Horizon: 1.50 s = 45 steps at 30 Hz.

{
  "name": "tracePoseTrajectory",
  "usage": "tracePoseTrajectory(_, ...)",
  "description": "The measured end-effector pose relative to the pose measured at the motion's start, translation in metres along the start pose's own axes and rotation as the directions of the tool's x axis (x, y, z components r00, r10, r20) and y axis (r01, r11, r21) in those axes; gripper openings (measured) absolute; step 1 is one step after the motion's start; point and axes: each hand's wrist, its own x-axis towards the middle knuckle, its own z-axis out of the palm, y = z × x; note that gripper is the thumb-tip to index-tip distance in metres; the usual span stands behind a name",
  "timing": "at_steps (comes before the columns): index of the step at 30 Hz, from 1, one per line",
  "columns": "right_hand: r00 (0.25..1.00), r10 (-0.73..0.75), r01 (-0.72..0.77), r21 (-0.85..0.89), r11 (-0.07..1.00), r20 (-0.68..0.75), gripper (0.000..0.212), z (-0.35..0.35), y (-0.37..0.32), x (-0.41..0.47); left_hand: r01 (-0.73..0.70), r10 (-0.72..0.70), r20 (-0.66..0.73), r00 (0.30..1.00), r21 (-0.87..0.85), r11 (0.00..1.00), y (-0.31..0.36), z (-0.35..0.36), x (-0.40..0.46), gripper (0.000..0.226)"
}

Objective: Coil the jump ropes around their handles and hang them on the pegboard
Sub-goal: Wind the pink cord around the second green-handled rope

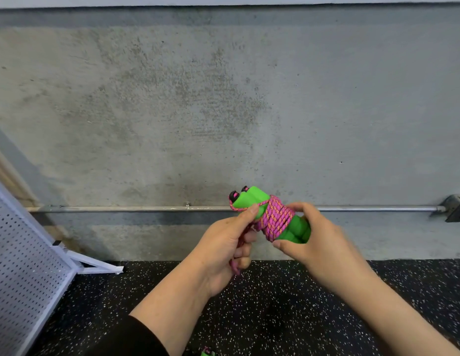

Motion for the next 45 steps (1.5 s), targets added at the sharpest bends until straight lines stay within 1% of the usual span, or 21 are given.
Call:
tracePoseTrajectory(1,1.0,-0.017,0.016,-0.086,0.996,-0.006,0.058,-0.001,-0.002,0.0,-0.012,0.012,-0.002,1.0,0.005,1.0,0.0,0.0,0.0,0.028)
tracePoseTrajectory(2,0.999,-0.034,0.034,-0.115,0.993,0.005,0.062,-0.001,-0.003,-0.001,-0.026,0.026,-0.005,1.0,0.006,1.0,-0.001,0.0,-0.001,0.027)
tracePoseTrajectory(4,0.998,-0.045,0.049,-0.074,0.996,0.053,0.064,0.001,-0.001,-0.001,-0.049,0.049,-0.002,0.999,-0.003,0.999,-0.002,-0.001,-0.002,0.028)
tracePoseTrajectory(6,0.994,-0.008,-0.005,0.117,0.993,0.106,0.06,0.003,0.002,-0.001,-0.054,0.054,0.005,0.999,-0.002,0.999,-0.003,-0.002,-0.002,0.03)
tracePoseTrajectory(8,0.987,0.055,-0.105,0.342,0.934,0.152,0.052,0.004,0.0,-0.001,-0.058,0.057,0.032,0.998,0.008,0.998,-0.003,-0.002,-0.003,0.029)
tracePoseTrajectory(10,0.97,0.094,-0.217,0.617,0.756,0.226,0.05,0.001,-0.005,-0.003,-0.067,0.065,0.074,0.995,0.034,0.997,-0.003,-0.001,-0.005,0.027)
tracePoseTrajectory(11,0.961,0.097,-0.254,0.697,0.671,0.258,0.05,-0.001,-0.008,-0.004,-0.073,0.068,0.094,0.993,0.05,0.996,-0.003,0.0,-0.005,0.027)
tracePoseTrajectory(12,0.957,0.097,-0.27,0.725,0.633,0.272,0.049,-0.002,-0.01,-0.004,-0.077,0.07,0.11,0.991,0.063,0.995,-0.003,0.0,-0.006,0.026)
tracePoseTrajectory(13,0.958,0.104,-0.27,0.722,0.637,0.268,0.049,-0.002,-0.01,-0.003,-0.073,0.064,0.126,0.99,0.068,0.995,-0.003,0.0,-0.006,0.025)
tracePoseTrajectory(15,0.977,0.116,-0.204,0.645,0.736,0.177,0.05,-0.002,-0.008,-0.002,-0.061,0.05,0.166,0.985,0.063,0.996,-0.003,-0.001,-0.006,0.02)
tracePoseTrajectory(16,0.987,0.109,-0.159,0.592,0.79,0.119,0.056,-0.001,-0.004,0.001,-0.072,0.057,0.18,0.982,0.079,0.994,-0.003,-0.001,-0.006,0.017)
tracePoseTrajectory(18,0.997,0.065,-0.075,0.516,0.853,0.036,0.065,-0.001,0.001,0.004,-0.102,0.076,0.15,0.986,0.172,0.98,-0.004,-0.001,-0.004,0.021)
tracePoseTrajectory(20,1.0,-0.004,0.004,0.405,0.914,-0.001,0.058,0.0,0.004,0.005,-0.107,0.09,0.072,0.993,0.282,0.953,-0.006,-0.002,-0.003,0.032)
tracePoseTrajectory(21,1.0,-0.029,0.029,0.353,0.935,-0.006,0.054,0.002,0.006,0.005,-0.097,0.087,0.049,0.995,0.301,0.948,-0.007,-0.002,-0.003,0.034)
tracePoseTrajectory(23,0.998,-0.07,0.069,0.253,0.965,-0.002,0.044,0.007,0.006,0.004,-0.072,0.066,0.031,0.997,0.257,0.964,-0.009,0.0,-0.004,0.031)
tracePoseTrajectory(27,0.993,-0.115,0.111,0.168,0.98,0.015,0.039,0.015,0.008,0.003,-0.091,0.1,-0.016,0.995,0.291,0.952,-0.017,0.004,-0.001,0.014)
tracePoseTrajectory(31,0.999,-0.035,0.041,0.231,0.972,-0.034,0.017,0.011,0.007,0.005,-0.09,0.086,0.029,0.996,0.412,0.907,-0.016,0.005,-0.002,0.019)
tracePoseTrajectory(33,1.0,-0.014,0.02,0.22,0.975,-0.028,0.014,0.009,0.008,0.007,-0.088,0.077,0.042,0.996,0.453,0.887,-0.015,0.007,-0.005,0.02)
tracePoseTrajectory(36,0.999,0.017,-0.025,0.205,0.978,0.041,0.016,0.011,0.011,0.007,-0.071,0.075,0.009,0.997,0.419,0.905,-0.013,0.007,-0.008,0.02)
tracePoseTrajectory(40,0.998,0.055,-0.055,0.166,0.985,0.004,0.012,0.019,0.013,0.008,-0.155,0.214,-0.093,0.972,0.427,0.891,-0.013,0.005,-0.005,0.022)
tracePoseTrajectory(45,0.998,0.028,-0.02,0.163,0.986,-0.048,0.016,0.025,0.007,0.006,-0.296,0.363,-0.098,0.927,0.407,0.864,-0.015,0.011,-0.004,0.014)
